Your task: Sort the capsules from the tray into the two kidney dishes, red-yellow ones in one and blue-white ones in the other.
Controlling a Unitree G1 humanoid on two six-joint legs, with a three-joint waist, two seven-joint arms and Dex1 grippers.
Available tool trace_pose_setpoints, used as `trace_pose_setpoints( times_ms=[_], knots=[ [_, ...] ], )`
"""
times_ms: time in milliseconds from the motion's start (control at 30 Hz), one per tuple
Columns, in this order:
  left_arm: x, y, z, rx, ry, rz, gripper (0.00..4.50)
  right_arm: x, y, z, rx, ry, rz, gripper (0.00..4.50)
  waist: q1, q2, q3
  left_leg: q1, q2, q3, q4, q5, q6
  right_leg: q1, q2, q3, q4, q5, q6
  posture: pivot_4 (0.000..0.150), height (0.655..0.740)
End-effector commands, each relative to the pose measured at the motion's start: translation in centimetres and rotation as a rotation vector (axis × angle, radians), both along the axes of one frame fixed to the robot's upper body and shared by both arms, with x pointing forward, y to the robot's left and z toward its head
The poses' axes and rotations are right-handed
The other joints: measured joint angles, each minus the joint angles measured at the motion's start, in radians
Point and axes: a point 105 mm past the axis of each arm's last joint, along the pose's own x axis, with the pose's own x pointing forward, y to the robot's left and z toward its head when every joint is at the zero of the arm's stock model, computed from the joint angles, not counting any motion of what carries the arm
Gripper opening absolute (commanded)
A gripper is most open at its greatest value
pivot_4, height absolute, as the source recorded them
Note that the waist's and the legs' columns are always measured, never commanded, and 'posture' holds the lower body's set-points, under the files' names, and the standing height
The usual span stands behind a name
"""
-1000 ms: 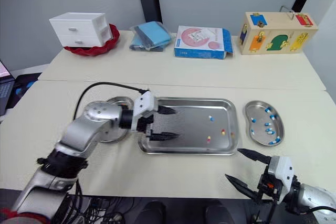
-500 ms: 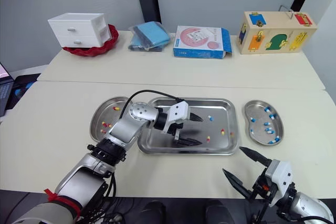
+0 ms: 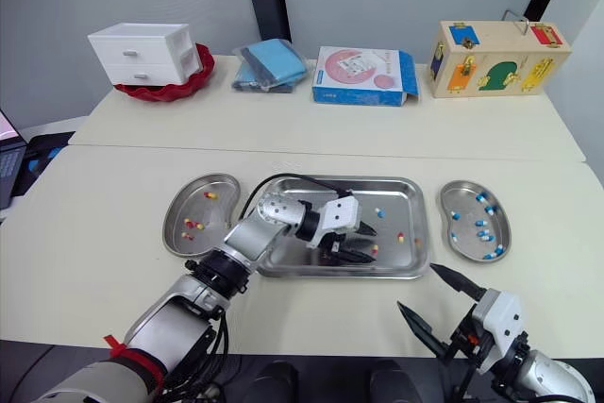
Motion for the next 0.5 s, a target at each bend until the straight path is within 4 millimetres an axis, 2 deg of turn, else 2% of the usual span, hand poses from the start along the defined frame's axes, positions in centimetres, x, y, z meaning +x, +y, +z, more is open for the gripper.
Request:
trace_pose_setpoints(
  times_ms=[33,500],
  knots=[
    [0.3,-0.5,0.9,-0.006,-0.051,-0.019,2.66,-0.1,0.2,1.1,-0.001,-0.039,0.003,4.50,0.000,0.000,0.000,0.000,0.000,0.000,0.000,0.000,0.000,0.000,0.000,0.000,0.000,0.000,0.000,0.150,0.7400],
    [0.3,-0.5,-0.1,0.052,-0.021,-0.022,2.66,0.0,0.3,1.1,0.001,-0.033,-0.012,4.50,0.000,0.000,0.000,0.000,0.000,0.000,0.000,0.000,0.000,0.000,0.000,0.000,0.000,0.000,0.000,0.150,0.7400]
  ],
)
